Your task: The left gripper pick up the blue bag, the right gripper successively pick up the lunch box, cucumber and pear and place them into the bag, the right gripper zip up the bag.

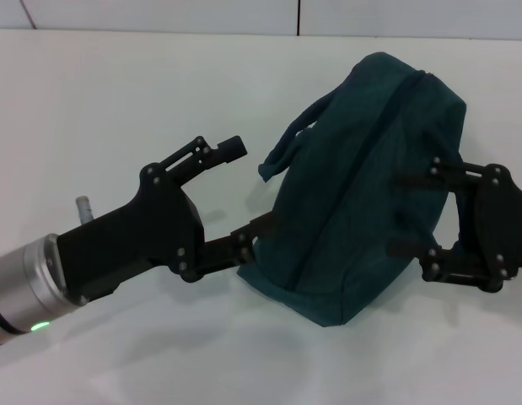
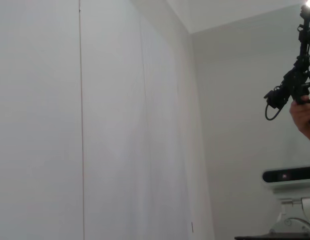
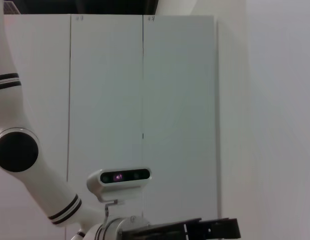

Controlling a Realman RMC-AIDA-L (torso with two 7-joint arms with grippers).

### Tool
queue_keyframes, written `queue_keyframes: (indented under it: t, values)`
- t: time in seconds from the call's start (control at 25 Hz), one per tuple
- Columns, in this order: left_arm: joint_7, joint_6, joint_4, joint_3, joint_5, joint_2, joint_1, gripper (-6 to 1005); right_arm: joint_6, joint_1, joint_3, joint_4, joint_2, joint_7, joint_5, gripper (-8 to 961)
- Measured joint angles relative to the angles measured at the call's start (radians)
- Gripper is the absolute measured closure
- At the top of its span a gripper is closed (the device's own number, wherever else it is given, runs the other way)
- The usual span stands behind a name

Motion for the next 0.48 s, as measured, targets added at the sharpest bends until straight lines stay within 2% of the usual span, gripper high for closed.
queue_keyframes:
  t: [0.48]
  values:
    - [0.003, 0.0, -0.001, 0.0, 0.0, 0.0, 0.008, 166, 0.001, -0.006, 0.0, 0.074, 0.001, -0.094, 0.088, 252]
